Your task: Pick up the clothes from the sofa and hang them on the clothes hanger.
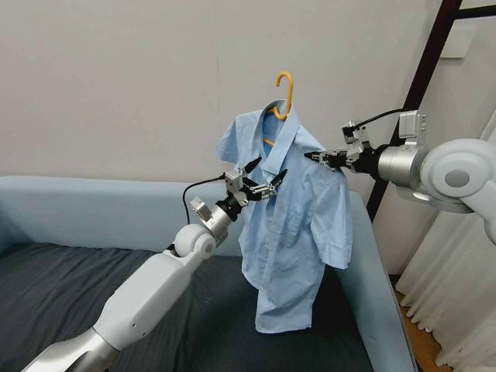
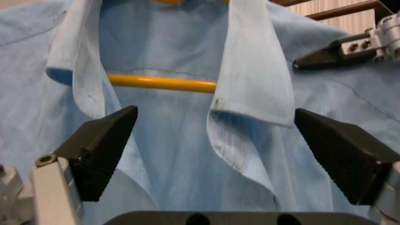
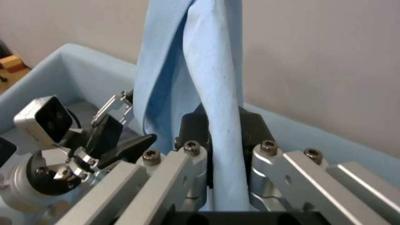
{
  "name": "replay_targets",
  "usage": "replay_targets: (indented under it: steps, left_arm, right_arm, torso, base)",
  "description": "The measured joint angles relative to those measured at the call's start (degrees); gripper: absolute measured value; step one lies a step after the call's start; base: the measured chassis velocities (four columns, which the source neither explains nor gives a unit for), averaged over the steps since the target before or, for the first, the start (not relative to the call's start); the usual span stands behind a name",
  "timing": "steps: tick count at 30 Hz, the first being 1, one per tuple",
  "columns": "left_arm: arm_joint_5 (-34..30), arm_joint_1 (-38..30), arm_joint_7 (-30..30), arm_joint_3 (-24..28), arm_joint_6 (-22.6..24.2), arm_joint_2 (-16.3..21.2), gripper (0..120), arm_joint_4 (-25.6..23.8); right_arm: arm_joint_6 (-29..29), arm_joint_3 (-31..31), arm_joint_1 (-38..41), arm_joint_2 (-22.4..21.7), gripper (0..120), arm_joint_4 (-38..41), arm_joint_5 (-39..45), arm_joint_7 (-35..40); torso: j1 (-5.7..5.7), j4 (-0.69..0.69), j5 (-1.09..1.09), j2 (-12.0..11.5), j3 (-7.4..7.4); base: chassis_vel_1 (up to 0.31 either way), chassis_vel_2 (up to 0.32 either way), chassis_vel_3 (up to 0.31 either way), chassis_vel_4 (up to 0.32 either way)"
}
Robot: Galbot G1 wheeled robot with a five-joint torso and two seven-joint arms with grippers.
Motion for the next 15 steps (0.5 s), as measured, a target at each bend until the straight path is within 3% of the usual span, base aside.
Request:
replay_targets:
  steps: [15]
  left_arm:
    - [-4.13, -3.52, 5.2, -0.26, 0.19, -0.72, 41, 1.73]
  right_arm:
    - [-0.4, 1.93, 1.26, -0.99, 6, 2.1, 1.69, 0.13]
  torso:
    - [-0.01, -0.02, 0.0, 0.0, 0.0]
  base:
    - [0.0, 0.0, 0.0, 0.0]
